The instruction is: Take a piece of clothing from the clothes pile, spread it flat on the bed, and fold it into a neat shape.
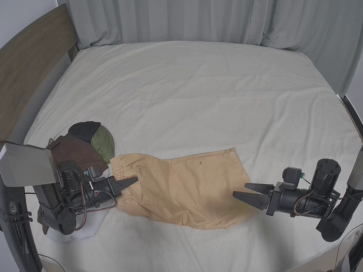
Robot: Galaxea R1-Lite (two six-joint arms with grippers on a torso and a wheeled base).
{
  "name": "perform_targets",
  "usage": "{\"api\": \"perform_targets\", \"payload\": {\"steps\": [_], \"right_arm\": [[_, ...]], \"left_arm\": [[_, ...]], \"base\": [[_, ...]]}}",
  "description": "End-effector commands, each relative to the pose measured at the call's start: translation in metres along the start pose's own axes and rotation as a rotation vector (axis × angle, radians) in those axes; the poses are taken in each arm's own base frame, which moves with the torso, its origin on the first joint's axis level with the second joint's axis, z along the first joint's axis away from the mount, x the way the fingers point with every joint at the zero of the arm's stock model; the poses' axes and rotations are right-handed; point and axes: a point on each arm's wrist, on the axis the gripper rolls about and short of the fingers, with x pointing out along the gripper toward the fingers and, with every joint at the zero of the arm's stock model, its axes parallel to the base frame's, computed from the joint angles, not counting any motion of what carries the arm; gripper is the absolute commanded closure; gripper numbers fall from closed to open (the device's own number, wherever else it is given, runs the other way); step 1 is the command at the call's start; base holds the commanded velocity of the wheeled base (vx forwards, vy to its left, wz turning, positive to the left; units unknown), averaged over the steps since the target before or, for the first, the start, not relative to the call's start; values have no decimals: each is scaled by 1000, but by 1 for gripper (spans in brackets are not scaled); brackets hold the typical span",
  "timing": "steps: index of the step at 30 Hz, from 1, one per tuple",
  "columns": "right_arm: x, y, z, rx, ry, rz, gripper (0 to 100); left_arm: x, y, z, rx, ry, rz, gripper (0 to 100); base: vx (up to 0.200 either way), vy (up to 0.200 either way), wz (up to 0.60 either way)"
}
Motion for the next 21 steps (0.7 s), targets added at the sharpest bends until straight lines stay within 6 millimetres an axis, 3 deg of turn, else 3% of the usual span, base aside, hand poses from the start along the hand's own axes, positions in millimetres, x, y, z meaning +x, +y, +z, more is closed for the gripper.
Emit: {"api": "perform_targets", "payload": {"steps": [1, 21], "right_arm": [[1, 0, 0, -1, 0, 2, 0], [0, -2, 0, -27, -2, -4, 0]], "left_arm": [[3, -8, -1, 6, 7, -24, 100], [12, -20, -2, 0, -1, -48, 100]], "base": [[0, 0, 0], [0, 0, 0]]}}
